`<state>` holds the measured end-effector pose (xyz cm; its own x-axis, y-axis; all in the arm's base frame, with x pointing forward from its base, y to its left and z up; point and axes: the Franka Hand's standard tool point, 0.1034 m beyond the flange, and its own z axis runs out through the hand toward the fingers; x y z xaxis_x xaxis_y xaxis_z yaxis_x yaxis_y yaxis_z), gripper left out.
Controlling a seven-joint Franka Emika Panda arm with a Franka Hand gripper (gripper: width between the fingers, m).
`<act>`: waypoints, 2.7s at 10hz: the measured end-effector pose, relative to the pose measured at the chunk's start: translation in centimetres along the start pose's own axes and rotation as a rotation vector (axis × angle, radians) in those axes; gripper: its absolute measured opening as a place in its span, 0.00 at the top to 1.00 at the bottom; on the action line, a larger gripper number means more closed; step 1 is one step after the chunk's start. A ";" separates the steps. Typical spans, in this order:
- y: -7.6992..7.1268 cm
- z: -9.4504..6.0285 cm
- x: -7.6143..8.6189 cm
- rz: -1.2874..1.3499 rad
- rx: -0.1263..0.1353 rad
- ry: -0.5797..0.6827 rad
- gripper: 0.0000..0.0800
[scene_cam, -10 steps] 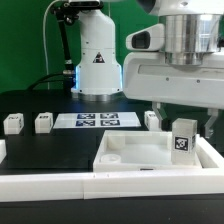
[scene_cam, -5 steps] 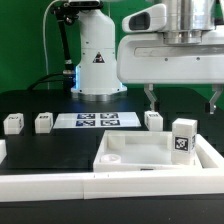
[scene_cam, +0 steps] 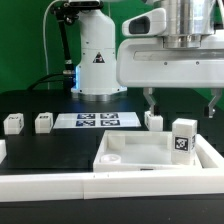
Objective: Assemble square table
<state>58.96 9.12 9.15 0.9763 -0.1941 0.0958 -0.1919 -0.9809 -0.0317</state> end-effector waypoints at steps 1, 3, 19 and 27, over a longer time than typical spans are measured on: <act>0.5 0.0 -0.7 -0.040 0.001 0.006 0.19; 0.4 0.0 -0.7 -0.028 0.001 0.005 0.19; 2.2 0.9 -16.3 -0.330 0.019 0.039 0.19; 2.1 2.0 -20.1 -0.386 0.010 -0.014 0.19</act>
Offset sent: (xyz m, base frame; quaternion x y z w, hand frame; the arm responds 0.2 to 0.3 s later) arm 0.0000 0.0000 0.0000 0.0000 0.0000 0.0000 1.0000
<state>39.10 10.97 5.12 0.9777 0.1901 0.0895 0.1914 -0.9815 -0.0055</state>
